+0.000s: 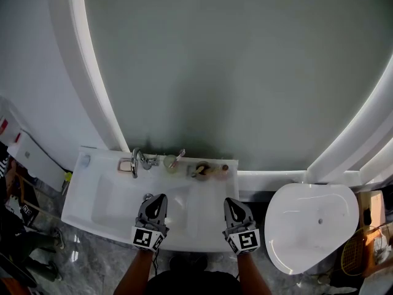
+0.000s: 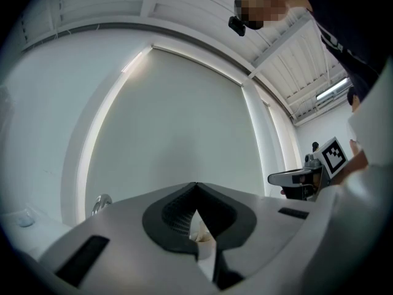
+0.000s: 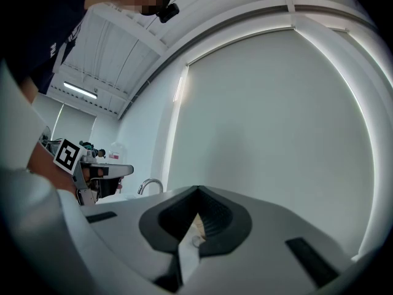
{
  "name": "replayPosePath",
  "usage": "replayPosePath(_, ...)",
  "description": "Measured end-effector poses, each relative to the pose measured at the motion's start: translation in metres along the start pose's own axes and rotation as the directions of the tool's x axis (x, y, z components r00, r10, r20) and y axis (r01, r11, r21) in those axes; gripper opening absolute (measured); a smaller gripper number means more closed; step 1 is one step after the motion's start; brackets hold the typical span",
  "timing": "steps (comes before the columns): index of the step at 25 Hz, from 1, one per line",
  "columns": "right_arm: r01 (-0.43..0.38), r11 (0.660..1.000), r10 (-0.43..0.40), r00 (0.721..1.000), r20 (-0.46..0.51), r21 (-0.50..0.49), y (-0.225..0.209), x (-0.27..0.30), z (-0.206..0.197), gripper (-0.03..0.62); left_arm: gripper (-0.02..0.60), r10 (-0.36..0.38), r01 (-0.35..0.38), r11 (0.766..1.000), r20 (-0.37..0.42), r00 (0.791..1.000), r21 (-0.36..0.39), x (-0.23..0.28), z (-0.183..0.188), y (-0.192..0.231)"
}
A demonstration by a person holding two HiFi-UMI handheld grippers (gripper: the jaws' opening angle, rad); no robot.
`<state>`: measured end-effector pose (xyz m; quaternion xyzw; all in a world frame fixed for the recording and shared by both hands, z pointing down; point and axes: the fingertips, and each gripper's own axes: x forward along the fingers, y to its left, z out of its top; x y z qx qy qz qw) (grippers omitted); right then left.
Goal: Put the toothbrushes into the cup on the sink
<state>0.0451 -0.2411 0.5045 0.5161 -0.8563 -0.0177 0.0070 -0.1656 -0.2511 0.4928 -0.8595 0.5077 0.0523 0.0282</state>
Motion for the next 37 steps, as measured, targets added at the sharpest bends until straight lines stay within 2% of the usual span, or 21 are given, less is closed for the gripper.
replayPosePath(10,0.065,0.997,-0.064,0.998,-0.016,0.048,-0.019,0.003,0.002,0.027,0.025,-0.007,0.007,1.000,-0.012,1.000,0.005,-0.001,0.003,0.003)
replayPosePath(31,0.067,0.997,-0.066,0.998,-0.010,0.034,-0.012,0.002,0.013,0.028,0.025,-0.029,0.028,1.000,-0.013,1.000,-0.011,0.004,0.009,0.002)
replayPosePath(37,0.064,0.997,-0.064,0.998,-0.007,0.033,-0.008,0.004,0.013,0.027,0.025,-0.026,0.025,0.999,-0.018,1.000,-0.035,0.002,0.010,0.002)
